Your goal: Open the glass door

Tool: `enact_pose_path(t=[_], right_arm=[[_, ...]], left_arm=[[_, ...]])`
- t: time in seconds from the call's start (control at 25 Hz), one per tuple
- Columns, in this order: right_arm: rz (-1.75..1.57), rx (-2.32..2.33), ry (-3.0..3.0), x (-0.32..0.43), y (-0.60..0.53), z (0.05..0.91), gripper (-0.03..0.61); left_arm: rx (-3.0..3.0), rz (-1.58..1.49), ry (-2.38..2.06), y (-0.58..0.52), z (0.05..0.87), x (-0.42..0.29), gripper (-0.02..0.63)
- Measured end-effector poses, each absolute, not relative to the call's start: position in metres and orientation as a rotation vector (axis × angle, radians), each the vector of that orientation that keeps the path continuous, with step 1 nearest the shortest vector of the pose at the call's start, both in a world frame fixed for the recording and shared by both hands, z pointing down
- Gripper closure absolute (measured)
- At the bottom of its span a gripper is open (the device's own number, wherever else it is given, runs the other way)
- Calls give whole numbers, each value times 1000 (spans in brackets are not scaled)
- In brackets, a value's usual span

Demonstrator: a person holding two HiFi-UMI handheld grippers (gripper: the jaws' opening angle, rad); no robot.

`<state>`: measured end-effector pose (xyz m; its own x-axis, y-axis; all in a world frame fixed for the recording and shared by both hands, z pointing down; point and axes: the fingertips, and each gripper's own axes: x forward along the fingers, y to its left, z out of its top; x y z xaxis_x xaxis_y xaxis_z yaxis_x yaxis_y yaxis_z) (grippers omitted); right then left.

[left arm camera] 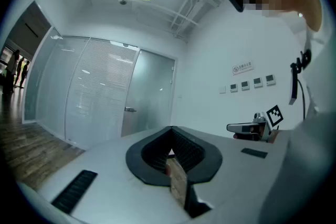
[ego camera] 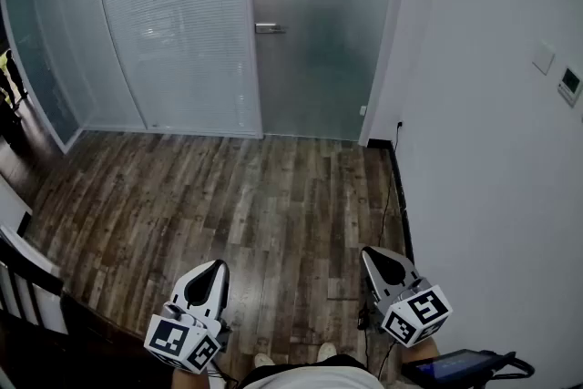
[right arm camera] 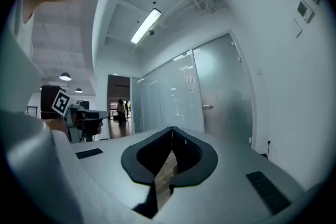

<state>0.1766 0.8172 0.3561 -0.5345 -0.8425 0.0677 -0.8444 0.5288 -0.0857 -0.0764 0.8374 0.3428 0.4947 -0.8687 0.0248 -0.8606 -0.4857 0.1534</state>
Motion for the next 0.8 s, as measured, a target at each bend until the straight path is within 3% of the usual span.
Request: enact_pose_path(t=[0.24, 0.52, 0.8], right_arm=[[170, 1479, -2726, 189, 816, 367, 577], [170, 1444, -2757, 254, 779, 372, 576], [197, 1384, -2774, 257, 762, 391, 576]], left_arm=[[2585, -71, -1510, 837, 351, -59, 614], [2551, -49, -1558, 817, 355, 7, 614], [2504, -36, -1573, 803, 373, 16, 614]])
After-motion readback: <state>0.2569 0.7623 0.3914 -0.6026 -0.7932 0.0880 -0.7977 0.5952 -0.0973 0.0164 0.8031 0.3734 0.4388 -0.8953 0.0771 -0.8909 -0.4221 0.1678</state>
